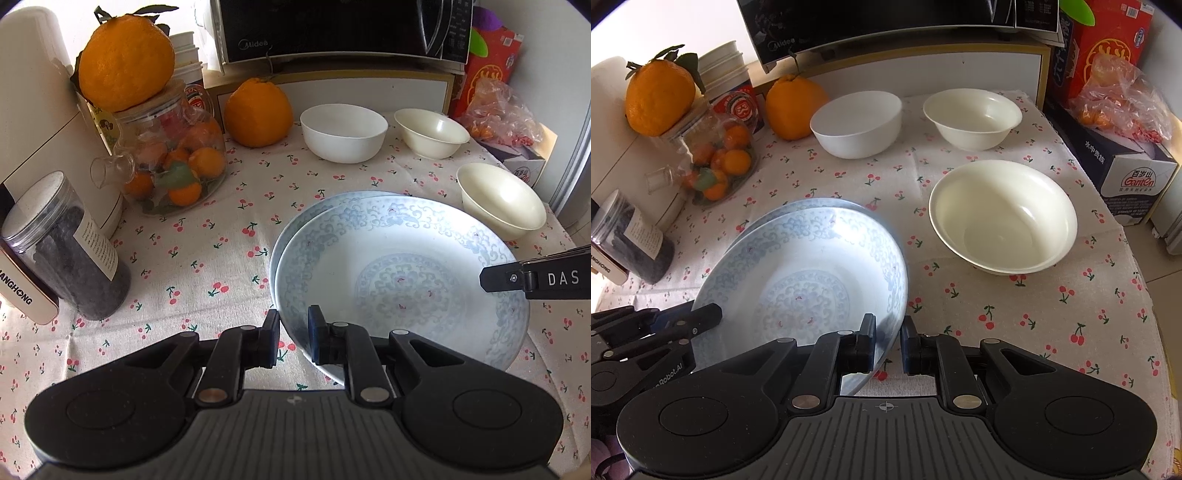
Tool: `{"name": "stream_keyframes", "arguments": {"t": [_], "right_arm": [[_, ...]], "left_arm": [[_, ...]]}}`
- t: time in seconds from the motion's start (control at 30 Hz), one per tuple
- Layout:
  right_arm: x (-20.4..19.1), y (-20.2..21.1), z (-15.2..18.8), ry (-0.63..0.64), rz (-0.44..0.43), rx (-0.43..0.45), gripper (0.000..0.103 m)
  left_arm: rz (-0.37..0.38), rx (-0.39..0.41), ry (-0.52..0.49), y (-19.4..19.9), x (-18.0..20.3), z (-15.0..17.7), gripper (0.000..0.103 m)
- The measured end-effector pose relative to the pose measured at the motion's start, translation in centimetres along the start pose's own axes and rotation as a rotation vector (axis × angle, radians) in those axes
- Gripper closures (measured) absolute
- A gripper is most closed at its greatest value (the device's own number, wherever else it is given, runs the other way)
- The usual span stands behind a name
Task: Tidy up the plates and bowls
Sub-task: 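Grasp the blue-patterned plate with the left gripper and carry it onto the other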
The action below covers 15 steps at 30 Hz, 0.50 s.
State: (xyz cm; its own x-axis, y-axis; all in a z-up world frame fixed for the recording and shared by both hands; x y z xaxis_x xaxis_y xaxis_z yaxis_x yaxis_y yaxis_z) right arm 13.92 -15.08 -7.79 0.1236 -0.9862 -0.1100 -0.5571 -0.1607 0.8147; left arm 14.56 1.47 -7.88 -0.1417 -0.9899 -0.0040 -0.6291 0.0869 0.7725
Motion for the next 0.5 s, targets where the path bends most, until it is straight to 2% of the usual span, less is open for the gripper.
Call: {"name": "stream_keyframes", "arguments": {"t": [0.5], "right_arm": [[-0.22, -0.17, -0.07, 0.028, 0.016, 0.021, 0.088]], "left_arm": [[-0.017, 0.012, 0.003, -0.08, 0.09, -0.07, 0.089]]}}
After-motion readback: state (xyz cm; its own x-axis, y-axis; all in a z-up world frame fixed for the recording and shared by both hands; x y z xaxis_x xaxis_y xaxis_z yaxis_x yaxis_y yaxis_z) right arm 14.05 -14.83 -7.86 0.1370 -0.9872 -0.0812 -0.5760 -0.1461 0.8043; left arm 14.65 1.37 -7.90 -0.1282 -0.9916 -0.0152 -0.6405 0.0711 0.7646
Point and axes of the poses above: each gripper's, at about its wrist camera, not at the fingertips, and y roughly against the way its jaws point, x to its right, z to its underside, the point moved 6 cm from there along -y, roughly the way its jaws point, and after that the axes turned 6 degrees about y, right-handed, at the moved point
